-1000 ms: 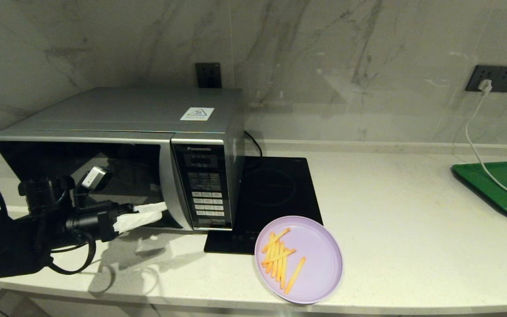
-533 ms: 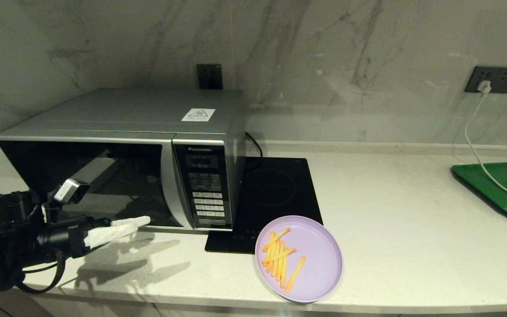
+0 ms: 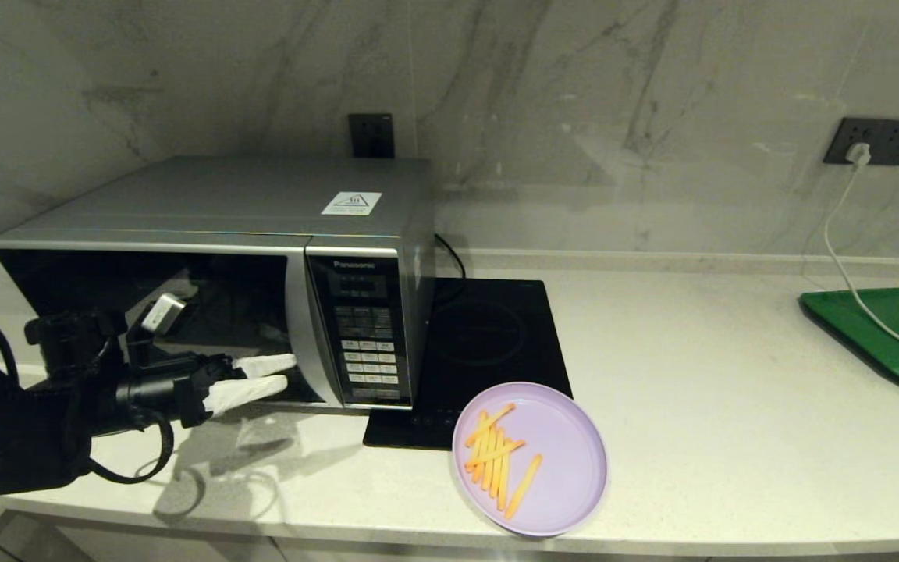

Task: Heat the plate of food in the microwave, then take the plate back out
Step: Open the microwave oven

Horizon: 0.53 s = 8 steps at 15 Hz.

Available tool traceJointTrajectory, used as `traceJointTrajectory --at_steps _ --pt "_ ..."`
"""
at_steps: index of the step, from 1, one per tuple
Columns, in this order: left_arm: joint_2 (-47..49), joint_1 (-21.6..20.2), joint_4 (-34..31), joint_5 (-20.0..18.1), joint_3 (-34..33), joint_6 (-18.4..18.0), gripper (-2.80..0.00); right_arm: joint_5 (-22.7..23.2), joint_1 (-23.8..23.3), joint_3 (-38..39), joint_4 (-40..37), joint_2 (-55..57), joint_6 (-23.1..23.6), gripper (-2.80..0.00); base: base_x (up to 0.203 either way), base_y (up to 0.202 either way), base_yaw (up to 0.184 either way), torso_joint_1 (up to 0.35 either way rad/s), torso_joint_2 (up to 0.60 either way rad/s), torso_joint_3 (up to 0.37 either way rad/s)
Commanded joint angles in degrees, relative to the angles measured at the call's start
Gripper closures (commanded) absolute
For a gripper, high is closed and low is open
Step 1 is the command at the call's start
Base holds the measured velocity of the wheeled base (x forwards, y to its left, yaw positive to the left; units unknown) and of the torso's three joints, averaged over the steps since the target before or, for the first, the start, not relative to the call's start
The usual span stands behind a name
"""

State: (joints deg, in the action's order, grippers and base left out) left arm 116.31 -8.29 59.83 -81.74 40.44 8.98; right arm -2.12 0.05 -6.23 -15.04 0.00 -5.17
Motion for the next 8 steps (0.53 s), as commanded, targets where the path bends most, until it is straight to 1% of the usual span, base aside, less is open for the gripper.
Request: traceJointTrajectory --at_steps 1,4,6,8 --pt "0.8 2.7 0.9 -0.2 0.9 0.1 -2.80 0.0 0.0 0.0 -0.1 0.0 0.0 0.00 0.000 0.000 0.000 0.000 0.00 0.000" --pt "1.2 4.3 0.9 0.0 2.2 0.1 -2.80 0.0 0.0 0.0 -0.1 0.0 0.0 0.00 0.000 0.000 0.000 0.000 0.00 0.000" --pt "0.7 5.0 0.9 -0.5 1.8 0.1 -2.80 0.0 0.0 0.0 -0.1 0.0 0.0 0.00 0.000 0.000 0.000 0.000 0.00 0.000" --pt "0.1 5.0 0.8 -0.9 0.7 1.3 -2.80 0.0 0.0 0.0 -0.1 0.0 0.0 0.00 0.000 0.000 0.000 0.000 0.00 0.000"
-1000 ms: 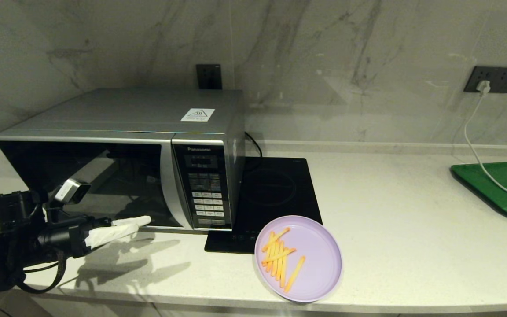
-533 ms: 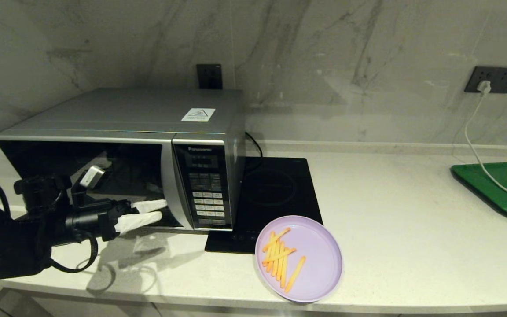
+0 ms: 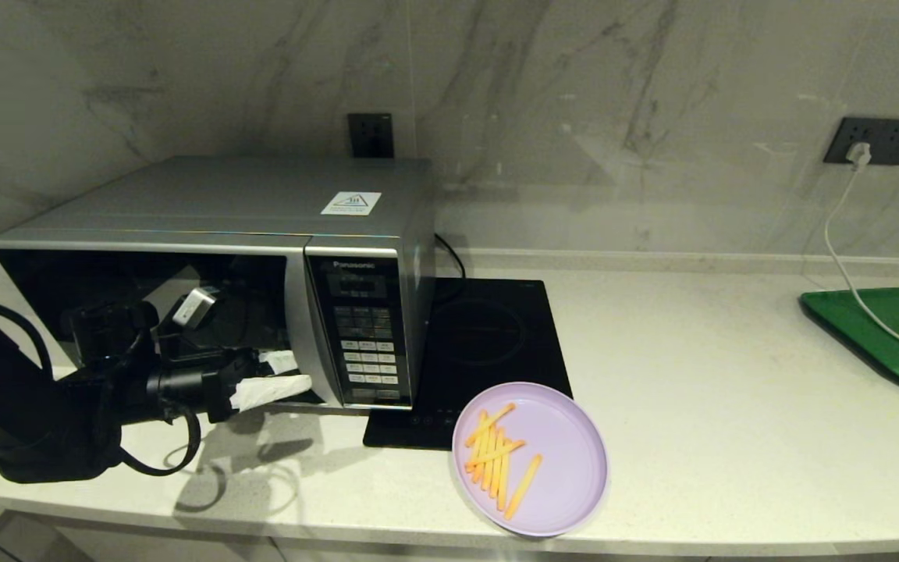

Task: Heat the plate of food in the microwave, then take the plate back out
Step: Open the microwave oven

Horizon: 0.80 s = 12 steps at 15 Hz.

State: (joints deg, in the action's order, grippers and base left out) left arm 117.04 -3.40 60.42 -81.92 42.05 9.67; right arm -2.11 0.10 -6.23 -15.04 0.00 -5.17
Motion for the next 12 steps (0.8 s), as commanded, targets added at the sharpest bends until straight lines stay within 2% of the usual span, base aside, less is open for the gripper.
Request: traceJointTrajectory --at_steps 1,4,7,12 --pt "-1.2 -0.1 0.2 -0.8 -2.4 1.7 -2.80 0.0 0.0 0.0 -0.1 0.0 0.0 0.00 0.000 0.000 0.000 0.000 0.00 0.000" --pt "-4.8 -3.9 0.3 -1.7 -9.7 3.5 -2.80 0.0 0.0 0.0 -0.1 0.0 0.0 0.00 0.000 0.000 0.000 0.000 0.00 0.000" --pt "-5.9 -10.2 0.3 -5.6 -13.5 3.2 -2.80 0.0 0.0 0.0 -0.1 0.0 0.0 0.00 0.000 0.000 0.000 0.000 0.00 0.000" --pt "-6.4 -15.4 0.4 -3.0 -15.6 0.7 -2.80 0.0 0.0 0.0 -0.1 0.0 0.0 0.00 0.000 0.000 0.000 0.000 0.00 0.000"
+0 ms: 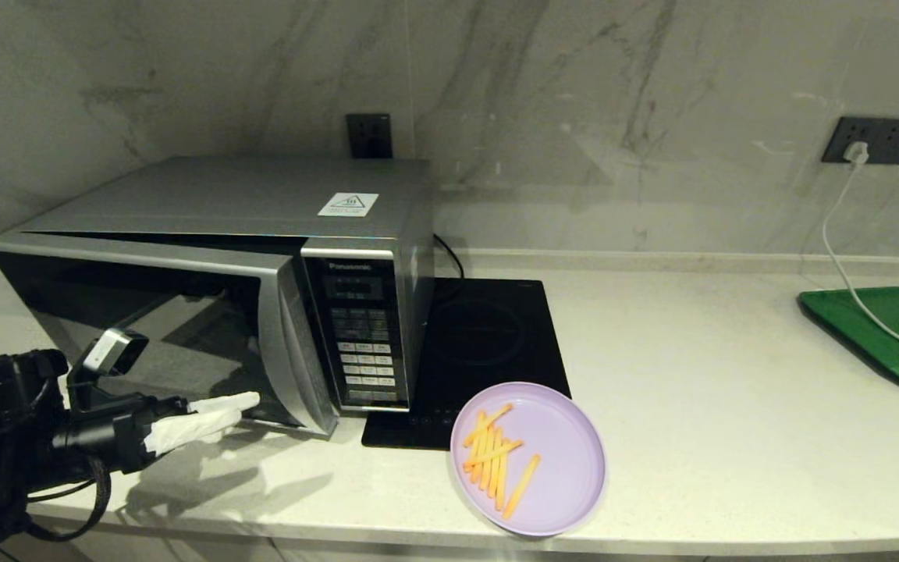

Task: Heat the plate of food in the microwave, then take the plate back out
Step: Open the microwave oven

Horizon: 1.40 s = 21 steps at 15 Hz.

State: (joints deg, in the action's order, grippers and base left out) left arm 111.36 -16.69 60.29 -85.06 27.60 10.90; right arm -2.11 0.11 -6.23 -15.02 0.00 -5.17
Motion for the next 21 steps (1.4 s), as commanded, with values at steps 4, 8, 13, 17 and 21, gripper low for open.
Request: traceJointTrajectory --at_steps 4,8,13,17,21 --pt "-4.1 -16.4 0.6 0.9 -3.6 -3.9 -2.80 0.0 0.0 0.0 -0.1 0.0 0.0 0.00 0.000 0.000 0.000 0.000 0.00 0.000" --pt "-12.8 -25.6 0.5 0.8 -3.5 -4.4 0.00 0.0 0.0 0.0 -0.1 0.0 0.0 0.00 0.000 0.000 0.000 0.000 0.00 0.000" --pt "-27.5 -10.4 -8.2 21.8 3.7 -3.5 0.00 0.0 0.0 0.0 -0.1 0.0 0.0 0.00 0.000 0.000 0.000 0.000 0.00 0.000" --pt "-31.7 8.7 -39.2 57.1 24.4 -8.7 0.00 0.0 0.0 0.0 -0.1 0.0 0.0 0.00 0.000 0.000 0.000 0.000 0.00 0.000" --pt "-32.7 21.8 -48.2 78.0 35.2 -16.2 0.00 0.0 0.0 0.0 -0.1 0.0 0.0 0.00 0.000 0.000 0.000 0.000 0.00 0.000"
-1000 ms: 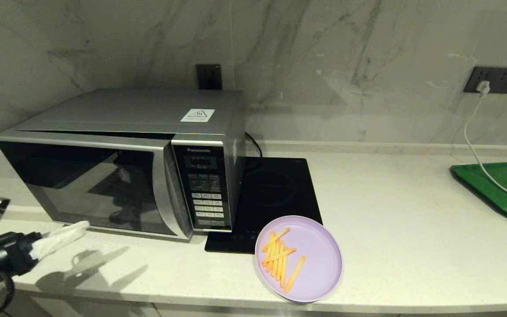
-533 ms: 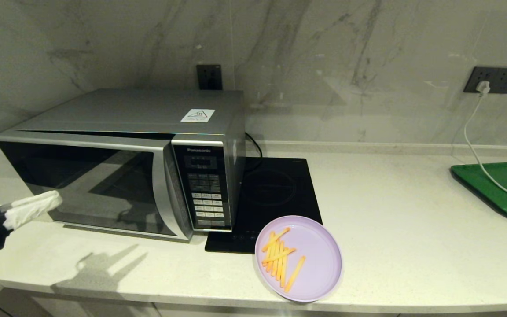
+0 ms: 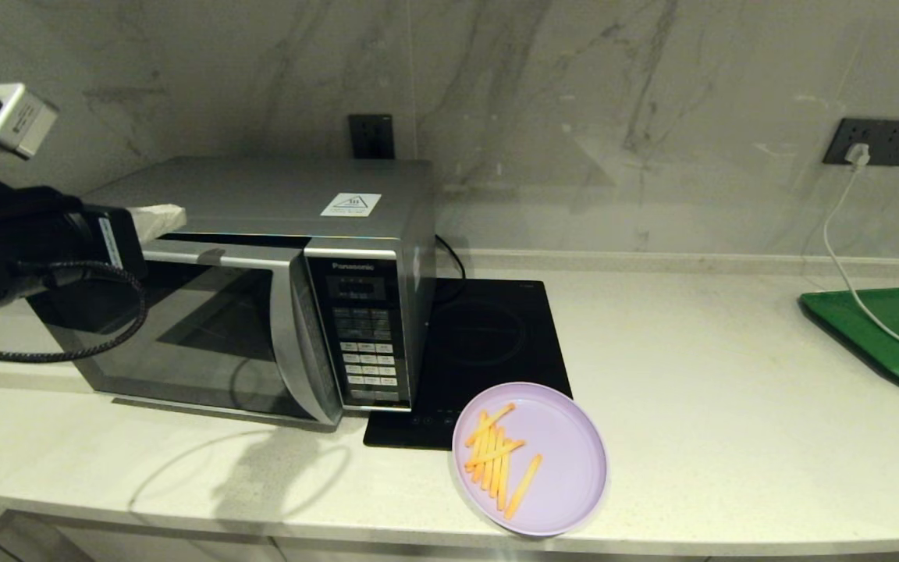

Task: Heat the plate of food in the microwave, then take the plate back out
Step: Open the microwave oven

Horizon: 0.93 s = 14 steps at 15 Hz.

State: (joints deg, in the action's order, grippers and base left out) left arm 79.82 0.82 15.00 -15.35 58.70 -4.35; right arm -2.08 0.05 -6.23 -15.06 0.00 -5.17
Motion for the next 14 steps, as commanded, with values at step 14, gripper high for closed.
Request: traceJointTrajectory --at_steps 14 --pt "15.9 11.2 -32.9 15.8 29.8 5.8 0.00 0.0 0.0 0.0 -0.1 0.0 0.0 0.00 0.000 0.000 0.000 0.000 0.00 0.000"
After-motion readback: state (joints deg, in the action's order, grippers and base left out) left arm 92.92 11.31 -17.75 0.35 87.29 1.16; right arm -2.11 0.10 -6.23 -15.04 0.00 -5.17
